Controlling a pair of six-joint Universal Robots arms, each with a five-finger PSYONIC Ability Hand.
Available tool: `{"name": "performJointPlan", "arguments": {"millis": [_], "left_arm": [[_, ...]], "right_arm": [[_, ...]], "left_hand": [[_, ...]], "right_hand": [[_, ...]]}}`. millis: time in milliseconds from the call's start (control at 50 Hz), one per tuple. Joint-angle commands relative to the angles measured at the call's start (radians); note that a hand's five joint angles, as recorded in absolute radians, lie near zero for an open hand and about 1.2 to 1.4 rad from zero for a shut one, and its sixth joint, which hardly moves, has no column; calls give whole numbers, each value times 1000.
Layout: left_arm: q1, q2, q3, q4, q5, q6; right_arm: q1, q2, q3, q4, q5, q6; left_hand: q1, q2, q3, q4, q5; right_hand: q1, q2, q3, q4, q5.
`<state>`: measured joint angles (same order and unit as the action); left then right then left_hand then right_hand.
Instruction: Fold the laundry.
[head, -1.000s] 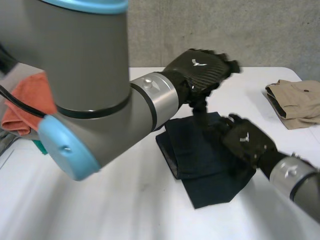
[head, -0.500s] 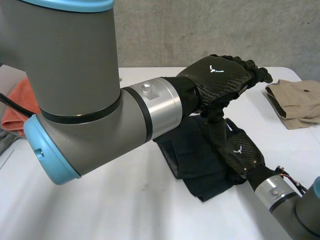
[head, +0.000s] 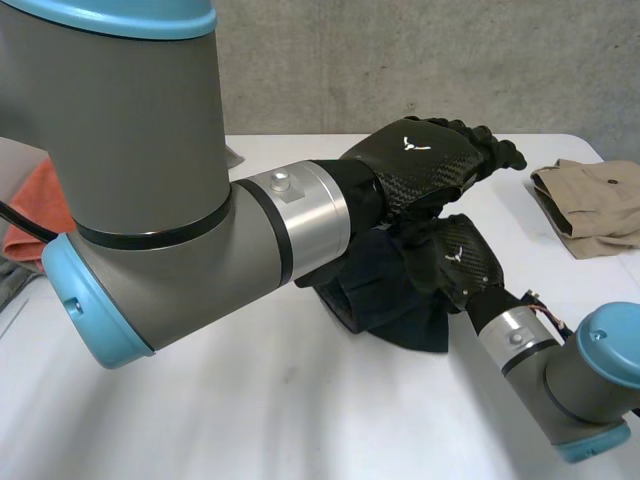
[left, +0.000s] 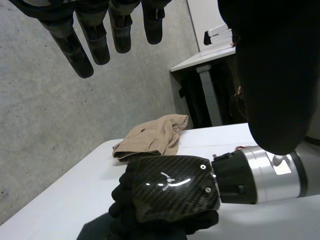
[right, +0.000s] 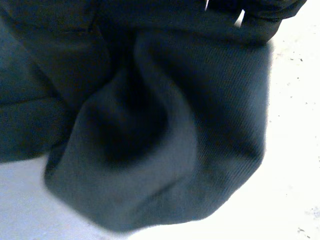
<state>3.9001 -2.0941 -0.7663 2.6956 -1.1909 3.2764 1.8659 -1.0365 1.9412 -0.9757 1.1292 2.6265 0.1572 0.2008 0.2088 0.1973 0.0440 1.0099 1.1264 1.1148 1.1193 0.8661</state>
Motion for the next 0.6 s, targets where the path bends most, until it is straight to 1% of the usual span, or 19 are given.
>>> {"name": "performJointPlan", "arguments": {"millis": [20, 160, 240, 260, 320, 340, 400, 420, 480, 500, 600], "left_arm": [[8, 14, -5, 0, 4, -1], [12, 43, 22, 3, 4, -6], [12, 57, 54, 3, -1, -20], [12, 62, 65, 3, -1, -27], [15, 68, 77, 3, -1, -40], [15, 71, 82, 3, -1, -47], [18, 72, 84, 4, -1, -58], [18, 72, 79, 4, -1, -60], [18, 71, 71, 3, -1, -61], [19, 71, 64, 4, -1, -60], [21, 69, 36, 4, -1, -58]], "right_arm": [[1, 18, -115, 40, 3, 76], [-2, 15, -261, 61, 21, 188], [-22, 15, -407, 63, 75, 271], [-43, 21, -474, 68, 107, 308], [-85, 32, -582, 86, 162, 358], [-115, 50, -658, 106, 188, 386], [-168, 98, -773, 150, 211, 414], [-204, 139, -848, 188, 215, 420], [-264, 203, -953, 236, 216, 417], [-299, 249, -1017, 259, 216, 414], [-393, 401, -1169, 279, 196, 411]], "left_hand": [[17, -26, -34, -23, -44], [17, -26, -34, -23, -44], [17, -26, -34, -23, -44], [17, -26, -34, -23, -44], [17, -26, -34, -23, -44], [17, -26, -34, -23, -44], [17, -26, -34, -23, -44], [17, -26, -34, -23, -44], [17, -26, -34, -23, -44], [17, -26, -34, -23, -44], [17, -26, -34, -23, -44]], "right_hand": [[386, 270, 281, 277, 356], [386, 270, 281, 277, 356], [386, 270, 281, 277, 356], [386, 270, 281, 277, 356], [386, 270, 281, 277, 356], [386, 270, 281, 277, 356], [386, 270, 281, 277, 356], [386, 270, 281, 277, 356], [386, 270, 281, 277, 356], [386, 270, 281, 277, 356], [386, 270, 281, 277, 356]]}}
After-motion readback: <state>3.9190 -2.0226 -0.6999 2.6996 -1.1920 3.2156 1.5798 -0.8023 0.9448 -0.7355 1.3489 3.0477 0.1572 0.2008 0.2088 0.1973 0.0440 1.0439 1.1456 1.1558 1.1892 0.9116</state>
